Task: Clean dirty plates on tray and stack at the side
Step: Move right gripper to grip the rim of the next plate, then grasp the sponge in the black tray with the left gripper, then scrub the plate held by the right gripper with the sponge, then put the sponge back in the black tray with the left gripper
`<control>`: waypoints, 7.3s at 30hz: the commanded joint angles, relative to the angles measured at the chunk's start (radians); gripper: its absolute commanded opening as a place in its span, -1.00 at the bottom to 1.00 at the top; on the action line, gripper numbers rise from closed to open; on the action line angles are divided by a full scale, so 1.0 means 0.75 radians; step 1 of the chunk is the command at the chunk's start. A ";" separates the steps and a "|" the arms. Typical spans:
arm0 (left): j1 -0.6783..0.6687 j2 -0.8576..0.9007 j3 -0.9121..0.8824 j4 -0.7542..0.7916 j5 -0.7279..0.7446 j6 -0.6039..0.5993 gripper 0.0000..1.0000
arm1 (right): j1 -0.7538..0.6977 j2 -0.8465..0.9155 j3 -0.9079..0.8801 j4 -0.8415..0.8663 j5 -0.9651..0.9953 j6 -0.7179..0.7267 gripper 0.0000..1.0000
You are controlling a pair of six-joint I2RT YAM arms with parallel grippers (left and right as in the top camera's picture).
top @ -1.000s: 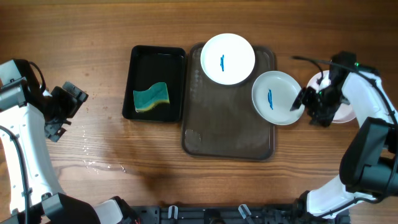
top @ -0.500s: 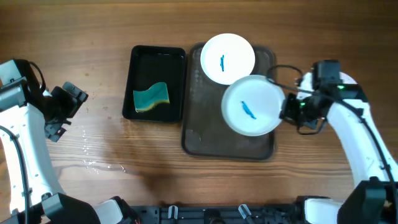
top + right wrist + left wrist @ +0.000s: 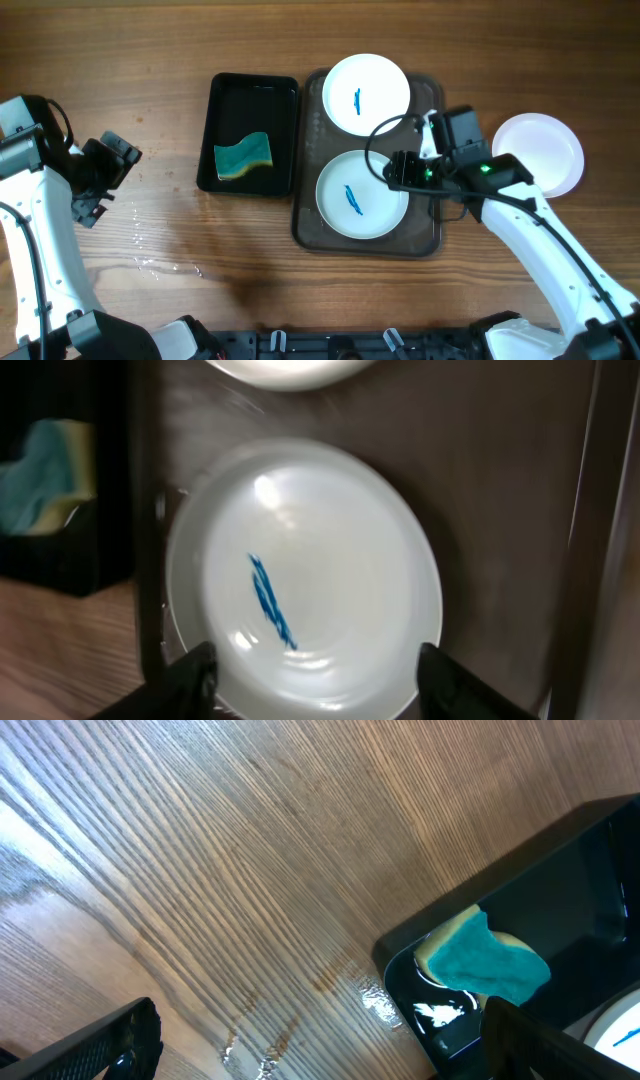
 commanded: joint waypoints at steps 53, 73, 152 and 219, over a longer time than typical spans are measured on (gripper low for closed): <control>-0.836 0.615 0.004 0.473 -0.183 -0.012 0.34 | 0.003 0.583 0.016 0.141 0.186 -0.154 -0.91; -0.876 0.572 0.293 0.172 -0.214 0.129 -0.92 | 0.003 0.583 0.016 0.096 0.185 -0.153 -0.91; -1.187 0.891 0.241 0.582 -0.221 0.174 -0.92 | 0.003 0.583 0.016 0.036 0.176 -0.020 -0.92; -1.200 0.629 0.252 0.259 0.400 0.189 -0.92 | 0.003 0.583 0.016 0.006 0.176 -0.050 -0.91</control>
